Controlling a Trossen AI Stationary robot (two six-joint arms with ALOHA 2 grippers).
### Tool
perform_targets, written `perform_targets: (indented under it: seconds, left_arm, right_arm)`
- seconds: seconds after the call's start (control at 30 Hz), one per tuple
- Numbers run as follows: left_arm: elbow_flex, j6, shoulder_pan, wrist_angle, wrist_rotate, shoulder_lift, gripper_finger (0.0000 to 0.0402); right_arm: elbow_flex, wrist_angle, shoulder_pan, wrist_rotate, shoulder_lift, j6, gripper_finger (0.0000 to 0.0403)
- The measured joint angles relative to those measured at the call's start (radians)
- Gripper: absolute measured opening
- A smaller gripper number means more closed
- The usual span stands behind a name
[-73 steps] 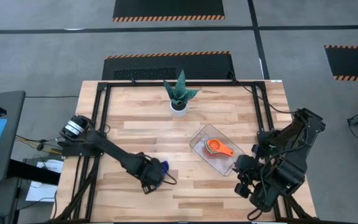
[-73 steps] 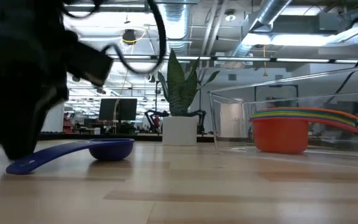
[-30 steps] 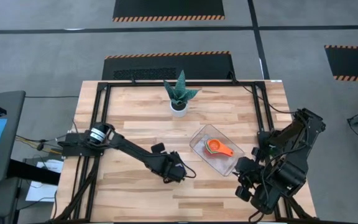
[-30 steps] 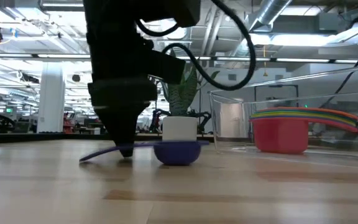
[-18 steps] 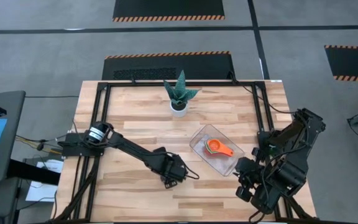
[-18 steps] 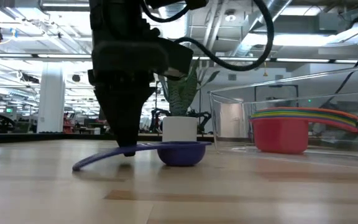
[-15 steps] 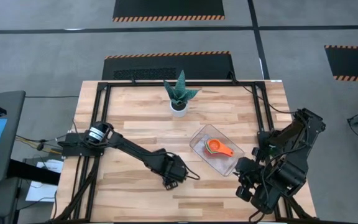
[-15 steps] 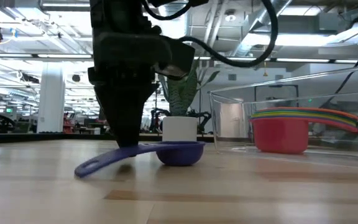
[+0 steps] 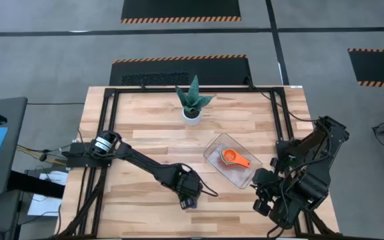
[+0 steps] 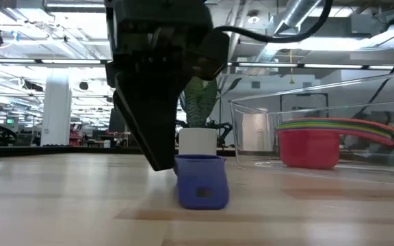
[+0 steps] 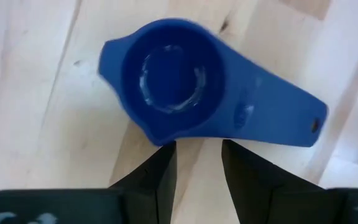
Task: Nest measuring cups in basket
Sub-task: Stack the violet measuring cup on top of the orange measuring cup
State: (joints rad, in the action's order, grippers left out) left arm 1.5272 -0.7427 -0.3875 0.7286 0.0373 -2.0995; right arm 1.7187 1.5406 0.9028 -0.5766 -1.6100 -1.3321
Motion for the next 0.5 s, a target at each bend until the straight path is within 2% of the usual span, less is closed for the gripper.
perform_targets:
  seconds: [0.5]
  left_arm:
    - [0.0, -0.024, -0.002, -0.093, 0.012, 0.0, 0.0116]
  right_arm:
    - [0.0, -0.001, 0.0, 0.0, 0.0, -0.003, 0.0122]
